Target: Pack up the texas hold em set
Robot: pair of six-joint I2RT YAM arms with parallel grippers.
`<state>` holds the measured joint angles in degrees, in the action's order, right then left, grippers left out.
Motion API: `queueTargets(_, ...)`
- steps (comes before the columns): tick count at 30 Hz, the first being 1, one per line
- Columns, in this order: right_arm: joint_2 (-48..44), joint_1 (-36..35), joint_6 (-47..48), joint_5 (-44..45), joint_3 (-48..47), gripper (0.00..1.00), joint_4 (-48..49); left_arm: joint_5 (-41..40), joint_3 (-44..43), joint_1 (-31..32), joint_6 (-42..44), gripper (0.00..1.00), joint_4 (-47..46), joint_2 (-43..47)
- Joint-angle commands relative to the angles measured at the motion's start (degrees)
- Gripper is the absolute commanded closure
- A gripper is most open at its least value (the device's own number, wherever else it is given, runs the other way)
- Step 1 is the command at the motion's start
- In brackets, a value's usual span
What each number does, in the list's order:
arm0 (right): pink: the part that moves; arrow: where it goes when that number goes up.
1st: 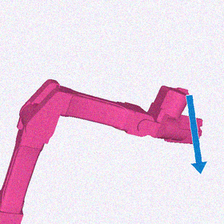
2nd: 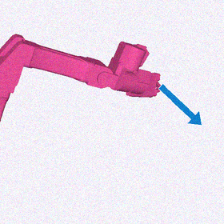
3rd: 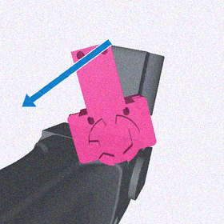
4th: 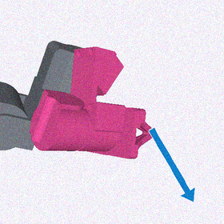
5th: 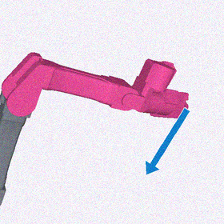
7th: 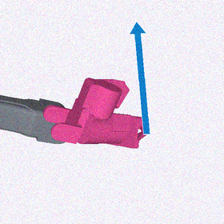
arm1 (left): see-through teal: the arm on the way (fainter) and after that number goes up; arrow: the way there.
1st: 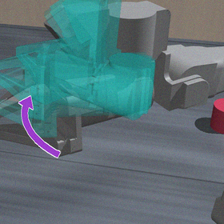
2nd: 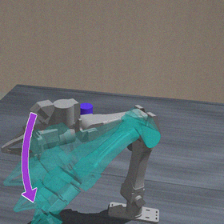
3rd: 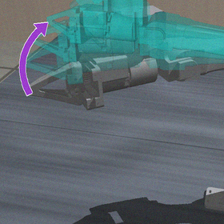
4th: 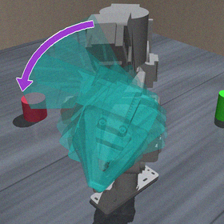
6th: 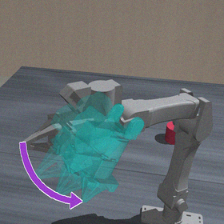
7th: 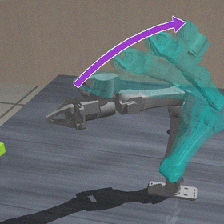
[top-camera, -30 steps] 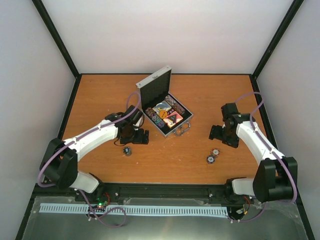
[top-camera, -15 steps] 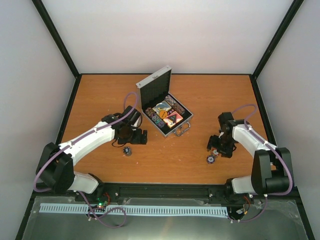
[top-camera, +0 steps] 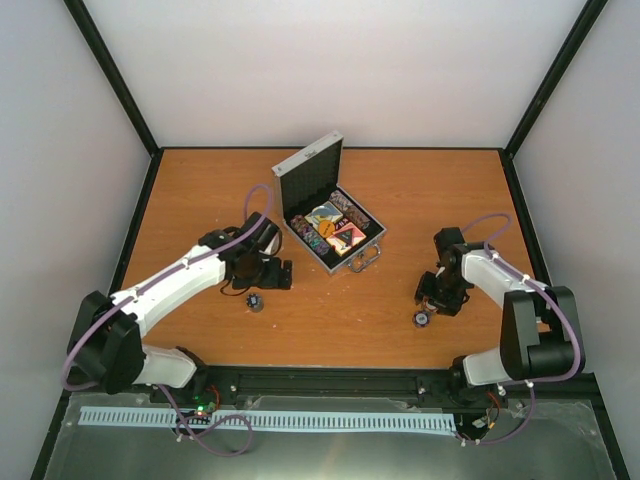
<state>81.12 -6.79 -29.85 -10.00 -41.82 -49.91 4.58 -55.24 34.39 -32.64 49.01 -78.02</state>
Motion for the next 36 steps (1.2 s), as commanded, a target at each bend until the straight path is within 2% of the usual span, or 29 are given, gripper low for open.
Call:
queueTargets(1, 1.03, 0.28, -1.18, 1.28, -0.51, 0.43, 1.84, -2.39, -1.12, -0.38, -1.22, 0.02, 1.2, 4.21)
queueTargets(7, 0.11, 0.28, -0.97, 1.91, -2.65, 0.59, 2.27, -3.23, -7.21, -0.81, -0.87, 0.01, 2.03, 7.28)
queueTargets(11, -2.87, 0.28, 2.16, -3.26, -6.08, 0.66, 4.96, 0.51, -15.69, -0.82, -0.2, 0.01, 1.9, 4.29)
queueTargets(15, -6.68, -1.41, 7.37, -12.17, -9.96, 0.67, 11.43, 9.38, -23.48, -0.82, -0.99, 0.03, -1.44, -0.46)
queueTargets(19, -9.13, -8.64, 13.41, -14.81, -15.09, 0.65, 18.68, 19.87, -29.08, -0.38, -2.9, 0.07, -4.8, -6.09)
queueTargets(23, -12.18, -17.57, 16.33, -16.28, -15.59, 0.66, 29.15, 23.11, -36.7, 1.85, -3.1, 0.08, -4.07, -10.85)
queueTargets(28, -14.84, -23.84, 17.73, -15.74, -13.12, 0.66, 40.18, 27.28, -40.96, 2.34, -2.4, 0.08, -2.78, -14.14)
queueTargets(34, -16.08, -26.95, 22.06, -14.4, -11.72, 0.66, 42.44, 29.75, -40.06, 2.93, -1.82, 0.09, -2.91, -15.99)
queueTargets(36, -16.61, -27.13, 23.42, -14.08, -11.29, 0.66, 42.17, 30.23, -40.03, 3.25, -1.6, 0.12, -2.79, -16.67)
